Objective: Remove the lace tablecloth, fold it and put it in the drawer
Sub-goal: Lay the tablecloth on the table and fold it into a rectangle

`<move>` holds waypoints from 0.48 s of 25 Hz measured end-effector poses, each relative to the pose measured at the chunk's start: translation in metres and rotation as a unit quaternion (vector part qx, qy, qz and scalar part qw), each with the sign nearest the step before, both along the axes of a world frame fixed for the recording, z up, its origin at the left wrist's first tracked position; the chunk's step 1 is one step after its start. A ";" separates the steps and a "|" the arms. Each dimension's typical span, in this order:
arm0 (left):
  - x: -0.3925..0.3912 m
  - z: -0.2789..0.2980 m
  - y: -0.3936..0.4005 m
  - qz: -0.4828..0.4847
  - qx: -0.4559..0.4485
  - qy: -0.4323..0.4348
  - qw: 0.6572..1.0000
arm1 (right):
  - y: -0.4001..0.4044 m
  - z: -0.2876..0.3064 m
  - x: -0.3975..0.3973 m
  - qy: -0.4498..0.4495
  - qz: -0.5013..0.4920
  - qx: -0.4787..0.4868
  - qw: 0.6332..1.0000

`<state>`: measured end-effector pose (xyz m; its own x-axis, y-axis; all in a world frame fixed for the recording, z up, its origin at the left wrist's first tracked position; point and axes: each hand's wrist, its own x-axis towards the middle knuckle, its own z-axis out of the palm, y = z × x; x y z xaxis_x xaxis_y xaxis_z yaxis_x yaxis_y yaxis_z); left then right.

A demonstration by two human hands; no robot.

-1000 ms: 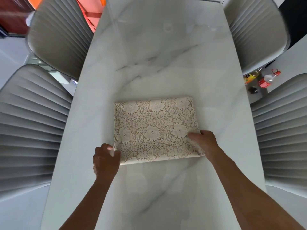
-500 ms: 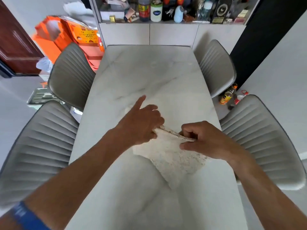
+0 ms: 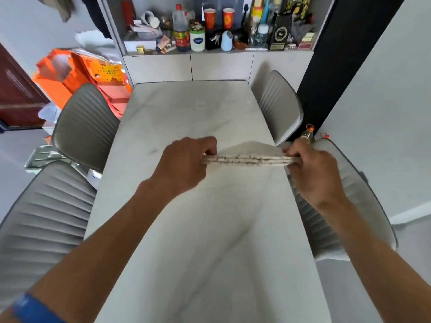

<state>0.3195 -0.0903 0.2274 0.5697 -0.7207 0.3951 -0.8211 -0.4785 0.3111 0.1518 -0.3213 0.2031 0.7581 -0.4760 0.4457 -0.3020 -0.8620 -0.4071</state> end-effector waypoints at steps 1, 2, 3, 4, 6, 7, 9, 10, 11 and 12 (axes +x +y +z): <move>-0.013 -0.010 0.008 -0.018 -0.011 -0.016 1.000 | 0.003 -0.014 -0.011 -0.024 0.016 0.030 0.999; -0.027 -0.027 0.018 -0.037 -0.013 -0.021 0.999 | 0.009 -0.033 -0.023 -0.039 0.039 0.062 0.997; -0.043 -0.049 0.027 -0.053 0.001 -0.019 0.998 | 0.018 -0.055 -0.036 -0.042 0.066 0.086 0.993; -0.059 -0.076 0.038 -0.063 0.031 -0.015 0.997 | 0.028 -0.079 -0.052 -0.022 0.085 0.096 0.991; -0.095 -0.136 0.062 -0.070 0.119 0.027 0.990 | 0.054 -0.138 -0.088 0.078 0.076 0.095 0.989; -0.115 -0.165 0.076 -0.073 0.168 0.074 0.980 | 0.068 -0.166 -0.110 0.136 0.059 0.107 0.983; -0.148 -0.214 0.103 -0.050 0.243 0.185 0.951 | 0.091 -0.208 -0.147 0.260 0.029 0.177 0.949; -0.157 -0.234 0.114 -0.015 0.260 0.233 0.937 | 0.099 -0.221 -0.157 0.313 0.011 0.215 0.925; -0.159 -0.248 0.121 0.027 0.267 0.269 0.925 | 0.104 -0.228 -0.160 0.354 0.002 0.238 0.904; -0.156 -0.257 0.125 0.070 0.257 0.290 0.919 | 0.105 -0.231 -0.155 0.372 0.003 0.250 0.894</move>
<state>0.1631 0.0343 -0.0292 0.6784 -0.6310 -0.3763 -0.5072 -0.7728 0.3815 -0.0032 -0.2163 -0.0277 0.7601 -0.4697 -0.4490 -0.6447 -0.6317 -0.4306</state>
